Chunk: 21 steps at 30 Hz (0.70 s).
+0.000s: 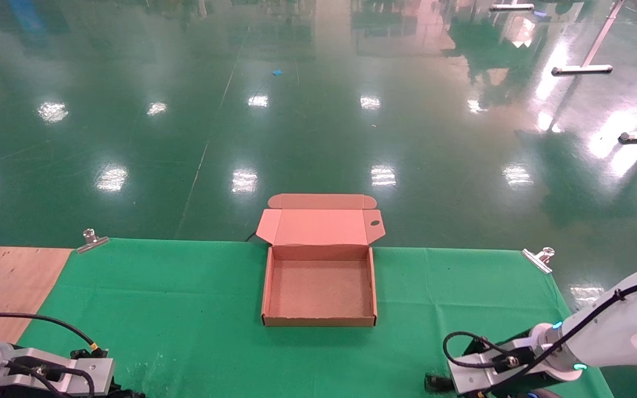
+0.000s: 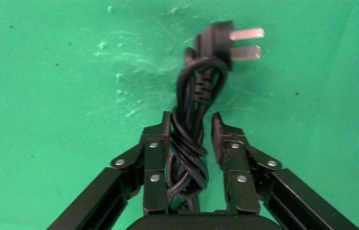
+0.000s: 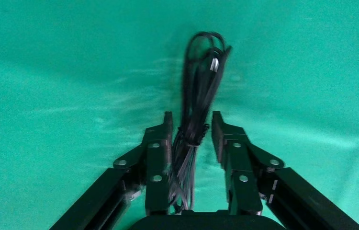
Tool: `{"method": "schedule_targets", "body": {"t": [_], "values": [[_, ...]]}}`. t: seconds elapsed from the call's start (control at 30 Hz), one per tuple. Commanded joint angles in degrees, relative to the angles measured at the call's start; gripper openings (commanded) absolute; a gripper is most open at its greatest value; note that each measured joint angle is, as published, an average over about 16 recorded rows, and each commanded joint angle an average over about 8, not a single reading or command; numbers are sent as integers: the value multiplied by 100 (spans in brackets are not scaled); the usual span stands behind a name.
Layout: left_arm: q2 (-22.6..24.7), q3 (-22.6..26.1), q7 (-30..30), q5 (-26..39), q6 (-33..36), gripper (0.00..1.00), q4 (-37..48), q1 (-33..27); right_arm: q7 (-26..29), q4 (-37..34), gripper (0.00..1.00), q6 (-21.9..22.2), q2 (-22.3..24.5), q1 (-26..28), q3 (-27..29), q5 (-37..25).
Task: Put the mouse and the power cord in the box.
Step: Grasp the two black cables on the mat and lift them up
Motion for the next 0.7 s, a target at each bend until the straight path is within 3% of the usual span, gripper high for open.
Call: {"method": "schedule_targets", "body": {"t": [0.03,0.37,0.7], "values": [[4,0,-5,1,7,0,2,14,-15,25,0,-23,18,17,13,19],[-44,-20,-3,-30,100,0,-19,-54,25,131,0,-156,90,36,45,76],[-146,-56,13,-82,579,0,-147,-623,173,609,0,-607,343,473,201,297]]}}
